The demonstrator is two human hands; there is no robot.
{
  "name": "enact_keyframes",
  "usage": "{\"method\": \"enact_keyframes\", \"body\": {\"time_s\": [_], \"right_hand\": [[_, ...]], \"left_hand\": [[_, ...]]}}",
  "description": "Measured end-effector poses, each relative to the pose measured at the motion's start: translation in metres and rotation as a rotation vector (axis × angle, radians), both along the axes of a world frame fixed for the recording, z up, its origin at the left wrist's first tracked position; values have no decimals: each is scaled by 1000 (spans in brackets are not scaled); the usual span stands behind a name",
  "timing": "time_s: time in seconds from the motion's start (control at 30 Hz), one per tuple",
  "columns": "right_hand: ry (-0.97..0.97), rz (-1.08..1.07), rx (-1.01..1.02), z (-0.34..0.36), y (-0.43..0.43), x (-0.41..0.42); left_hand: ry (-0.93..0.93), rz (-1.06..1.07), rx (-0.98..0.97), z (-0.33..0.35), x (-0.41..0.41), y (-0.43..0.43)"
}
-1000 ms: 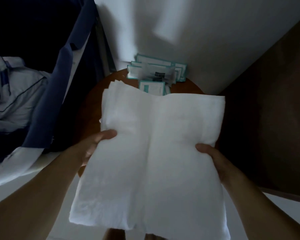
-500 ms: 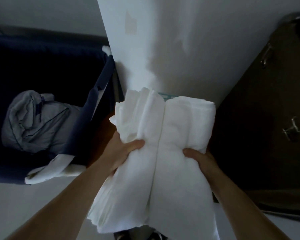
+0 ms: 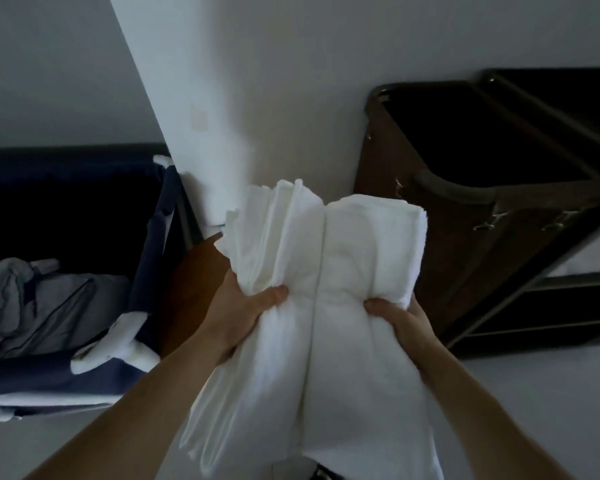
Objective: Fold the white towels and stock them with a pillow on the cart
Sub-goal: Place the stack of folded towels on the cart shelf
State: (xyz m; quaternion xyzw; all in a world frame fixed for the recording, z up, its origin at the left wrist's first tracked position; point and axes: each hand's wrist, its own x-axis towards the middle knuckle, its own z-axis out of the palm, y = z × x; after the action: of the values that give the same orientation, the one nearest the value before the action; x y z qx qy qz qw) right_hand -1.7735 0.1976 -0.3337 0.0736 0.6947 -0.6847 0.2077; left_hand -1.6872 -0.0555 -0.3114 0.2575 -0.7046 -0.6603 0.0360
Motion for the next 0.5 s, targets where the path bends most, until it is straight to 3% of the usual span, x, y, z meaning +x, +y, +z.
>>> {"method": "enact_keyframes", "body": {"time_s": [0.27, 0.5], "right_hand": [[46, -204, 4, 17, 131, 68], [108, -347, -22, 33, 301, 78]], "left_hand": [[23, -170, -39, 14, 15, 115], [58, -321, -92, 34, -16, 285]]}}
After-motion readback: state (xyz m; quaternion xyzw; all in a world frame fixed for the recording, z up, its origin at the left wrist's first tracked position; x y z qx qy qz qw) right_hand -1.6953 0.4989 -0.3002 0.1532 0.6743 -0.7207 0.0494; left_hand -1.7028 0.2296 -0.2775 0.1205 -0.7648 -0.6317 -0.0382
